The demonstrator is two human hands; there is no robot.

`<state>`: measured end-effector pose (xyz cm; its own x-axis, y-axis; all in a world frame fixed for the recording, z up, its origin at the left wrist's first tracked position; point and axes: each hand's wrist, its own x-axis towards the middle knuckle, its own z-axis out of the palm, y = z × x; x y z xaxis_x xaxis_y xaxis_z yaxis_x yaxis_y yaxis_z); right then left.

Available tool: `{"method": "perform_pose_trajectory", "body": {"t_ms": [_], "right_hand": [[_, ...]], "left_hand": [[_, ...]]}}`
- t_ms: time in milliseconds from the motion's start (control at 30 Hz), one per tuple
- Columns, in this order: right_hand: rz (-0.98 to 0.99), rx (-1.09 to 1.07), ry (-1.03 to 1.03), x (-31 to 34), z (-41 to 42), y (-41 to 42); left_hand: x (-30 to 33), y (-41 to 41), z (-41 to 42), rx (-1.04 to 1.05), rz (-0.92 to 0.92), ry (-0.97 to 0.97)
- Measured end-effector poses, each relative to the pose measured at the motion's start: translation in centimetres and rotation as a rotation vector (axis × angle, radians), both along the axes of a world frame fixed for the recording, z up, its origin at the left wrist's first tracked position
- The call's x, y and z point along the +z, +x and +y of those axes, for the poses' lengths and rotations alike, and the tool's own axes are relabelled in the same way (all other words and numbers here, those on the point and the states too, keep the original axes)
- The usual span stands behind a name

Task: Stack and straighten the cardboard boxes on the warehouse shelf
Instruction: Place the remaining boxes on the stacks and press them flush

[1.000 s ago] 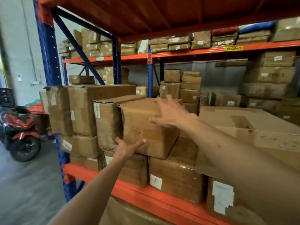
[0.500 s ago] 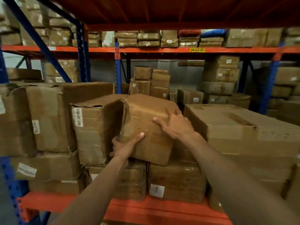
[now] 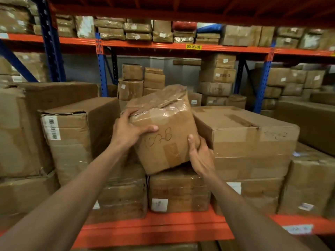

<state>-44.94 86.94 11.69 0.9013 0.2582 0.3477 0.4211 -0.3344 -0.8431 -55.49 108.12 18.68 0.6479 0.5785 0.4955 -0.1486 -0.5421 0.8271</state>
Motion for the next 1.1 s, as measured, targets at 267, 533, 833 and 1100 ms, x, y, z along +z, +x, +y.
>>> {"method": "perform_pose_trajectory", "body": {"t_ms": [267,533,833,1100], "right_hand": [[-0.384,-0.242,-0.209,2.2,0.0,-2.3],[-0.405,0.044,-1.032,15.0,-1.5,3.2],[-0.406,0.148,-0.861,11.5,-1.5,6.8],[-0.415,0.13,-0.787,10.9,-1.5,6.4]], "left_hand": [[1.0,1.1,-1.0,-0.06,0.218,0.3],[0.4,2.0,0.6,-0.193,0.285,0.406],[0.6,4.9,1.5,-0.204,0.364,0.472],[1.0,4.2,0.9,-0.199,0.398,0.447]]}}
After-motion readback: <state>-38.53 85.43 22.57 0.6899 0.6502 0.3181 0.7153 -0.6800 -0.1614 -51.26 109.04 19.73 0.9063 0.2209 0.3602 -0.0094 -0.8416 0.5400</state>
